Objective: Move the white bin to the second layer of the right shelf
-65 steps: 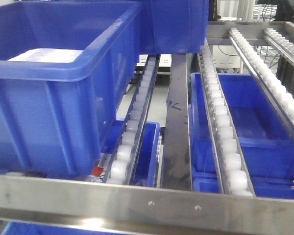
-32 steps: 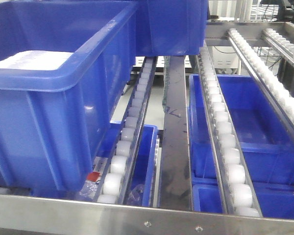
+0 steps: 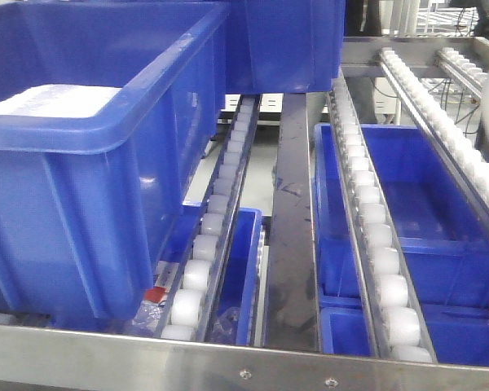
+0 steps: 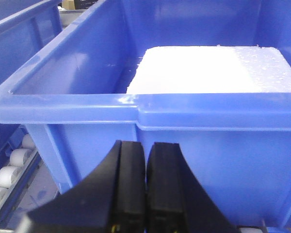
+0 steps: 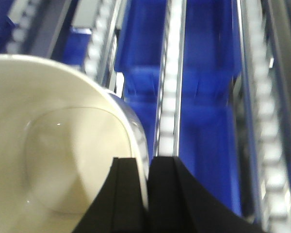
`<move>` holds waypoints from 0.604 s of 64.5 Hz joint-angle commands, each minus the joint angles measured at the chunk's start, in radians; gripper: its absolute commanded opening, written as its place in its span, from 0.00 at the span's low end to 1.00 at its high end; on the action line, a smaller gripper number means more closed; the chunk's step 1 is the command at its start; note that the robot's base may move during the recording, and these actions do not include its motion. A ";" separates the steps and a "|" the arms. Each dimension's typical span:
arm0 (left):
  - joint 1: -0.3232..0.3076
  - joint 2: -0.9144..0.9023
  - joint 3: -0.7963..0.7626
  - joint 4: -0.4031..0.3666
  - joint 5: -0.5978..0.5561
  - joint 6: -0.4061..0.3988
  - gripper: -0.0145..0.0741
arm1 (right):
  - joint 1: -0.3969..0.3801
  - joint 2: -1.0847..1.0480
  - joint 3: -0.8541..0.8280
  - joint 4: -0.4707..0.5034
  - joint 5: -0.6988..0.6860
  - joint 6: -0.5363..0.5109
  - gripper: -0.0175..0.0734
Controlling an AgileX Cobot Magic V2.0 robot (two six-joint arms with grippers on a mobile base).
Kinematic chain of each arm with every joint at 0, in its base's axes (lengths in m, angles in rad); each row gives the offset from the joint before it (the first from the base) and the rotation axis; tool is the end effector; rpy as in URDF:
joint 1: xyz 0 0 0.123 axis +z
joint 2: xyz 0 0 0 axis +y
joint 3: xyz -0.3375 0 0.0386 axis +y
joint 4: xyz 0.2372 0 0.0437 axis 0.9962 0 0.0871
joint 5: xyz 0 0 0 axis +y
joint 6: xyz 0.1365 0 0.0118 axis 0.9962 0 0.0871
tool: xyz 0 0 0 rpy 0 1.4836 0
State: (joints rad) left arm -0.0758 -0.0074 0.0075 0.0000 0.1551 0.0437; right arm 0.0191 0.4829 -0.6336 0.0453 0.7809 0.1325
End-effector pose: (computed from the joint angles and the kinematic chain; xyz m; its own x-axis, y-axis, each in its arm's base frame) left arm 0.0360 -0.0027 0.1933 -0.0644 0.0487 -0.9967 0.0786 0.9960 0.0436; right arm 0.0641 0.0056 0.3219 -0.5168 0.1540 -0.8421 0.0389 0.9869 0.1566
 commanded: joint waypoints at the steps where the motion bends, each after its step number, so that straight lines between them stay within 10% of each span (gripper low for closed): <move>1: -0.004 -0.016 0.037 -0.006 -0.085 -0.005 0.26 | -0.007 0.044 0.001 -0.014 -0.127 0.060 0.29; 39: -0.004 -0.016 0.037 -0.006 -0.085 -0.005 0.26 | -0.007 0.429 0.034 -0.021 -0.411 0.062 0.29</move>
State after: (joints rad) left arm -0.0758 -0.0074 0.0075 0.0000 0.1551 0.0437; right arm 0.0191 0.8703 -0.5677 0.0304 0.4712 0.1921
